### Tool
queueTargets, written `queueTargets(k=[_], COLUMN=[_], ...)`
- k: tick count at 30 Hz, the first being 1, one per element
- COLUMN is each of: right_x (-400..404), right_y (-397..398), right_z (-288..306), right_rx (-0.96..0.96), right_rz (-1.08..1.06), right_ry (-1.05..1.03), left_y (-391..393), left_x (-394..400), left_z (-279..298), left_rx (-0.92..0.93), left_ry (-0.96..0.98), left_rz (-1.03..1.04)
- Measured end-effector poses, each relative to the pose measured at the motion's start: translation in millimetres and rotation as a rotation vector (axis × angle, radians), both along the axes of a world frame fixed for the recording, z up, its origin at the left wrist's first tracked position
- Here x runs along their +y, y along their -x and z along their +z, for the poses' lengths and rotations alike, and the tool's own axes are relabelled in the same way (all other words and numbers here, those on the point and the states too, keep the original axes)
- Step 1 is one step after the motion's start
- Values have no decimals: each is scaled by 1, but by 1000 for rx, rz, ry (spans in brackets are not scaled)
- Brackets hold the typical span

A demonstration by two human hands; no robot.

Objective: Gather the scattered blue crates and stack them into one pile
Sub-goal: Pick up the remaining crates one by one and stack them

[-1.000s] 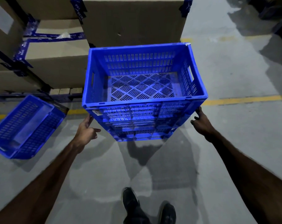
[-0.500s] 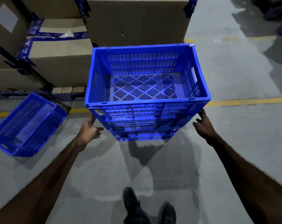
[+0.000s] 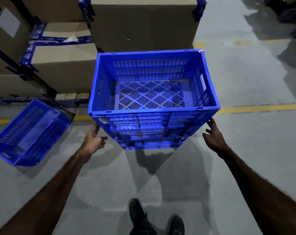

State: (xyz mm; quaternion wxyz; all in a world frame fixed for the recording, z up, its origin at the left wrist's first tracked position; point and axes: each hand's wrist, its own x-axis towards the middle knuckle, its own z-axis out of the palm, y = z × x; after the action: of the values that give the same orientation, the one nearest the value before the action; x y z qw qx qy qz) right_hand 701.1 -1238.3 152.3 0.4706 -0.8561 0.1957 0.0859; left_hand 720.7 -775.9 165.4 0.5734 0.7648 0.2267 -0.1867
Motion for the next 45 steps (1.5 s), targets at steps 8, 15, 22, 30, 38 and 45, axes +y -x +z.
queueTargets(k=[8,15,22,30,38,45], right_x=[-4,9,66,131,155,160], right_y=[6,32,23,-72,-128,-149], right_z=[14,51,125,136,94,80], right_rx=[99,106,-135,-215,216,269], right_rz=[79,128,447,714,1054,1134], right_ry=[40,164,301,452,556,608], left_y=[11,26,9,-139,-296,-351], left_x=[2,-2,-27,-87,-131,-162], left_z=[9,48,111,140,115,85], left_rx=[-34,-50,-292,-479,-740,-503], left_ry=[-95,-164,-458,-640,-1018,-960], left_rz=[-9,120,-43,-417,-827,-855])
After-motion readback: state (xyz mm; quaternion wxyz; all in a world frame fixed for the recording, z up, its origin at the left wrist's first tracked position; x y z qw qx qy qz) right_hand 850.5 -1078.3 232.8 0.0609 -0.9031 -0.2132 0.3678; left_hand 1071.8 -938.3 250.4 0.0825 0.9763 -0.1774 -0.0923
